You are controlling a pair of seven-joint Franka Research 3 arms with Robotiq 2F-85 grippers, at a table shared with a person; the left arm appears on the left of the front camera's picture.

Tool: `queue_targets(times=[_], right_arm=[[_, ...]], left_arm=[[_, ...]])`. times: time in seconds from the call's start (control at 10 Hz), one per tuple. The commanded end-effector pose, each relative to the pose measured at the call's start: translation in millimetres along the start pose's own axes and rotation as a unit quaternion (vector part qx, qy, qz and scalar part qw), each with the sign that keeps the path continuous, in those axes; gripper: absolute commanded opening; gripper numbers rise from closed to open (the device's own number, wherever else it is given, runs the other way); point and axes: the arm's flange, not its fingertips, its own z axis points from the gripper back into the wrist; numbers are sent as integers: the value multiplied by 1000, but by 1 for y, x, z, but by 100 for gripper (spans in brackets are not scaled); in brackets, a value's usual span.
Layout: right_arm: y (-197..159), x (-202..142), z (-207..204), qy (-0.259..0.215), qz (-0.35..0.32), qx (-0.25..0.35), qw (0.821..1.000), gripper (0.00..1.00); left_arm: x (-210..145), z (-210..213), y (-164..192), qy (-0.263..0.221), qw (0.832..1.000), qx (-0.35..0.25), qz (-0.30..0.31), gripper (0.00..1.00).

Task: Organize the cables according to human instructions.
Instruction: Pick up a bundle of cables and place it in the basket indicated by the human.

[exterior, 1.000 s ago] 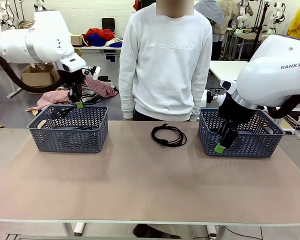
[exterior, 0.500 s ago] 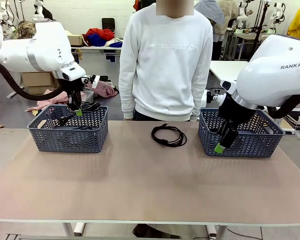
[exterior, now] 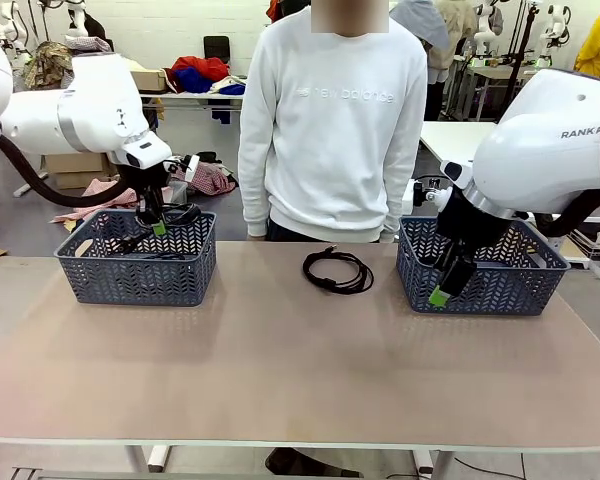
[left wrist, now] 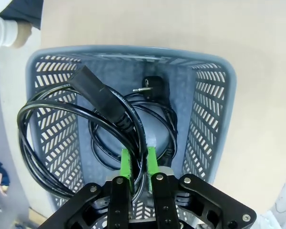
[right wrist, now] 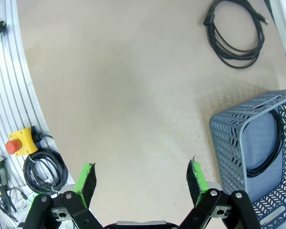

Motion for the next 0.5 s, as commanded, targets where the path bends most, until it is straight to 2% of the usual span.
queue_targets(times=[0.0, 0.1, 0.2, 0.3, 0.4], right_arm=[[0, 2, 1, 2, -1, -4, 1000, 100], [0, 2, 1, 2, -1, -4, 1000, 100], [0, 2, 1, 2, -1, -4, 1000, 100], [0, 2, 1, 2, -1, -4, 1000, 100], [0, 2, 1, 2, -1, -4, 1000, 100]], left_arm=[[-4, 0, -2, -14, 1000, -3, -1, 35], [-5, 2, -2, -15, 1000, -6, 2, 35], [-7, 4, -3, -17, 1000, -4, 6, 54], [-9, 8, -3, -18, 1000, -6, 7, 40], [-10, 12, -4, -17, 1000, -8, 10, 74]])
